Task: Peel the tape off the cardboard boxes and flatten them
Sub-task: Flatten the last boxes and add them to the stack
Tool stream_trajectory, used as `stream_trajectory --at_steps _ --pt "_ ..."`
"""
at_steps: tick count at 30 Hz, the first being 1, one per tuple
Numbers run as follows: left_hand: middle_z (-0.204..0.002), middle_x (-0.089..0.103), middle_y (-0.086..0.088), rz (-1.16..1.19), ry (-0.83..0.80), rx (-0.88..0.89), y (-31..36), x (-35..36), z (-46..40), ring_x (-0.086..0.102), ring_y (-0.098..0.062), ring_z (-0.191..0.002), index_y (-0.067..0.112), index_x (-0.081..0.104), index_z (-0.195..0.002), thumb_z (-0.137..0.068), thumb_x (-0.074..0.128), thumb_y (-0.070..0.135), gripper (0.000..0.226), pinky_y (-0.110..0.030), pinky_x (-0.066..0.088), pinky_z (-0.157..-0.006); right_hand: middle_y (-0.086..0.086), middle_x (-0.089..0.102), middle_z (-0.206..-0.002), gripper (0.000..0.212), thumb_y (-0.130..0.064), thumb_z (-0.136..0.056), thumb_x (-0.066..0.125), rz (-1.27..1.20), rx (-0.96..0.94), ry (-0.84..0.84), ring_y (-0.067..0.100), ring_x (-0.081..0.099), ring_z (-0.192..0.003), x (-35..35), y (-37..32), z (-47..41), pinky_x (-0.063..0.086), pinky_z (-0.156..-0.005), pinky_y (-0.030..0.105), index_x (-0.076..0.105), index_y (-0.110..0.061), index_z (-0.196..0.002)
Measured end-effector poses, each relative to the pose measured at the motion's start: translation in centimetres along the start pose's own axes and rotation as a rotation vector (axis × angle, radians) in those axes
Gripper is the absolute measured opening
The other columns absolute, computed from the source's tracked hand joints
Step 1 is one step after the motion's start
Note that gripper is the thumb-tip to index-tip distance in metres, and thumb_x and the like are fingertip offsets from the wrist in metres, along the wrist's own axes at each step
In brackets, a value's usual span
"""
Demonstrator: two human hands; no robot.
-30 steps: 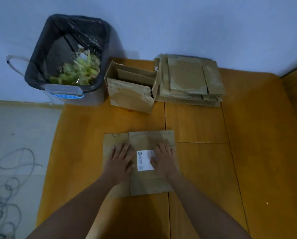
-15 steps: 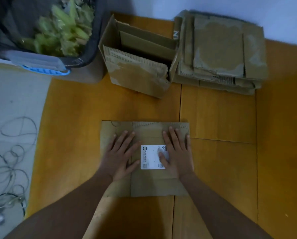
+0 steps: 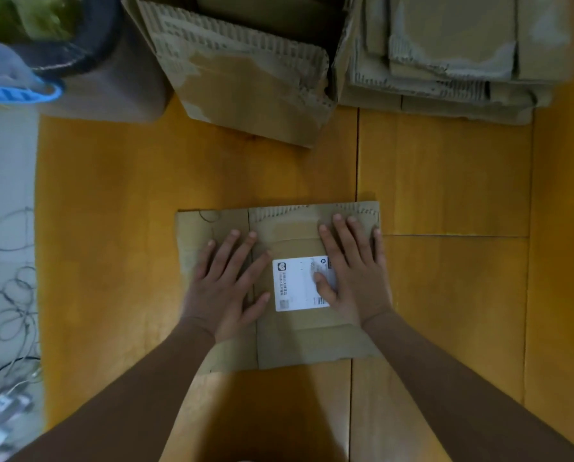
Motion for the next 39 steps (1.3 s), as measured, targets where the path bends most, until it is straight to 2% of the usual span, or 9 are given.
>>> stream_trajectory --at_steps 8,12,14,17,20,24,29,34,39 --pt "-0.147 0.044 -0.017 0.036 -0.023 -0.025 -0.1 -0.1 0.0 0.029 -0.035 -0.137 0.017 0.042 -0.138 -0.089 0.037 0.051 0.060 -0.054 0.023 -0.109 0.012 0.031 -0.154 0.067 -0.049 -0.092 0.031 -0.006 0.013 -0.061 0.029 0.021 -0.143 0.4 -0.1 0.2 0.018 -0.112 0.057 0.034 -0.012 -0.148" --pt "-0.148 0.043 -0.016 0.053 -0.115 -0.044 0.1 -0.3 -0.1 0.034 -0.034 -0.138 0.016 0.054 -0.137 -0.089 0.033 0.054 0.065 -0.051 0.020 -0.111 0.007 0.020 -0.159 0.070 -0.052 -0.091 0.022 0.047 0.078 -0.185 0.026 0.014 -0.147 0.7 -0.2 0.3 0.012 -0.115 0.060 0.018 -0.018 -0.152" --pt "-0.155 0.032 -0.013 0.044 -0.211 -0.065 0.1 -0.4 0.0 0.028 -0.033 -0.144 0.019 0.046 -0.143 -0.087 0.023 0.059 0.073 -0.048 0.011 -0.116 0.004 0.001 -0.162 0.070 -0.054 -0.092 0.012 0.107 0.127 -0.264 0.023 -0.001 -0.148 0.8 -0.2 0.5 -0.003 -0.113 0.061 -0.004 -0.022 -0.152" --pt "-0.163 -0.004 -0.004 0.002 -0.332 -0.097 -0.4 0.0 0.1 -0.007 -0.024 -0.150 0.028 0.015 -0.154 -0.075 0.000 0.070 0.091 -0.043 -0.011 -0.118 0.003 -0.015 -0.160 0.065 -0.052 -0.094 0.004 0.159 0.206 -0.320 0.027 -0.012 -0.147 0.6 -0.8 1.1 -0.013 -0.110 0.060 -0.022 -0.024 -0.146" --pt "-0.162 -0.008 -0.007 0.153 -0.278 -0.133 -0.1 -1.8 0.9 -0.016 -0.022 -0.148 0.026 0.017 -0.154 -0.076 0.006 0.070 0.090 -0.043 -0.012 -0.119 0.007 -0.008 -0.161 0.065 -0.047 -0.100 0.019 0.086 0.285 -0.306 0.029 -0.005 -0.148 -0.3 -1.6 2.2 0.000 -0.114 0.058 -0.016 -0.025 -0.150" --pt "-0.162 -0.005 -0.004 0.379 -0.090 -0.298 0.1 -4.1 4.3 -0.014 -0.024 -0.147 0.027 0.029 -0.151 -0.084 0.024 0.067 0.079 -0.051 0.007 -0.117 0.006 0.006 -0.161 0.067 -0.047 -0.099 0.031 -0.036 0.415 -0.243 0.031 0.007 -0.146 -2.3 -0.6 3.2 0.009 -0.114 0.058 -0.003 -0.026 -0.153" --pt "-0.159 -0.019 0.010 0.415 -0.282 -0.490 -0.8 -1.6 8.7 -0.013 -0.031 -0.148 0.040 0.008 -0.153 -0.095 0.041 0.060 0.070 -0.054 0.018 -0.117 0.004 0.001 -0.160 0.073 -0.057 -0.094 0.039 -0.173 0.450 -0.307 0.037 0.005 -0.144 -2.6 -0.1 4.2 0.014 -0.115 0.056 0.006 -0.030 -0.152" --pt "-0.162 0.001 0.011 0.544 -0.265 -0.588 -0.1 -1.6 8.5 -0.008 -0.030 -0.148 0.040 0.037 -0.145 -0.096 0.044 0.056 0.053 -0.052 0.012 -0.118 0.003 -0.003 -0.158 0.077 -0.053 -0.089 0.056 -0.332 0.481 -0.362 0.038 0.008 -0.142 -1.6 -0.7 5.4 0.027 -0.111 0.052 0.017 -0.028 -0.151" --pt "-0.152 0.029 -0.001 0.816 -0.103 -0.875 -1.2 -2.8 8.5 0.017 -0.027 -0.137 0.031 0.061 -0.126 -0.094 0.057 0.042 0.034 -0.042 0.023 -0.108 0.004 0.006 -0.151 0.078 -0.049 -0.082 0.066 -0.379 0.549 -0.312 0.032 0.024 -0.133 -1.9 -1.1 6.8 0.038 -0.103 0.047 0.025 -0.031 -0.146"
Point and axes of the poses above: each hand's wrist, its own z-axis away from the middle knuckle, its own x-axis out of the palm, y = z × x, the point moved 7 cm from there along -z, towards the middle knuckle
